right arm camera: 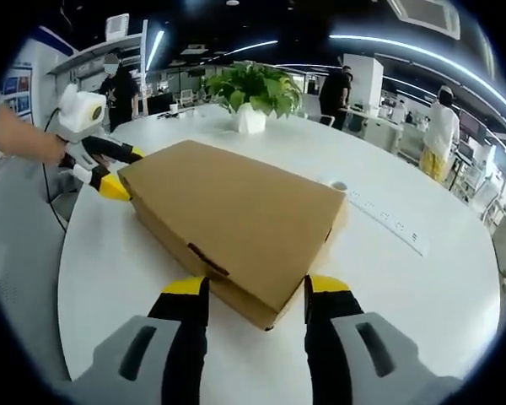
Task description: Operate the shoe box by opening the lid, removing the specified soft item, and placing it in the target area until the item is outside and the box remains undamaged.
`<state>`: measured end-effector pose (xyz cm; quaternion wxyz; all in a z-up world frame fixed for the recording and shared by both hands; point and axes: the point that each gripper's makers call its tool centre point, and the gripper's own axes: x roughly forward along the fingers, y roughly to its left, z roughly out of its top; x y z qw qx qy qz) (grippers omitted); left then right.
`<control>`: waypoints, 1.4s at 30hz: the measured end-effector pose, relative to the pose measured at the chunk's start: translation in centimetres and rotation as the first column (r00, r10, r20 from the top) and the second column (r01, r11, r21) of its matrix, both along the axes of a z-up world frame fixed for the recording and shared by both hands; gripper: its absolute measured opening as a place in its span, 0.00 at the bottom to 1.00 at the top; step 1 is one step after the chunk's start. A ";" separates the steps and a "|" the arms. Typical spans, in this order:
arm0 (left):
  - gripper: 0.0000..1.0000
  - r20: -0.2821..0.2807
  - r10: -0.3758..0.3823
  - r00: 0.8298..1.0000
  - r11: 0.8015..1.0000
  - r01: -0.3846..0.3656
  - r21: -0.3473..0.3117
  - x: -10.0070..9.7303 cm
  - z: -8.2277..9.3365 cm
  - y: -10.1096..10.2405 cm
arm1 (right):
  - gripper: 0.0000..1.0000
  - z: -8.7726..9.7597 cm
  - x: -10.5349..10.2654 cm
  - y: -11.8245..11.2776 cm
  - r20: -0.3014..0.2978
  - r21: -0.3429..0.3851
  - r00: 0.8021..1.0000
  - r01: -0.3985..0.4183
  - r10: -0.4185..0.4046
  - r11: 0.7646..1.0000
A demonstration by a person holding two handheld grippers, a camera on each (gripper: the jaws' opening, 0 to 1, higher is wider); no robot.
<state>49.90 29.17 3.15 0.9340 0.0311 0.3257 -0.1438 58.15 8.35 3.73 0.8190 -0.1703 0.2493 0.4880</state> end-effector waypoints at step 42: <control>0.64 -0.065 -0.145 0.987 0.989 0.147 0.019 -4.6 0.4 3.0 | 0.34 0.1 -7.8 1.9 0.004 -0.016 1.000 0.004 -0.004 1.000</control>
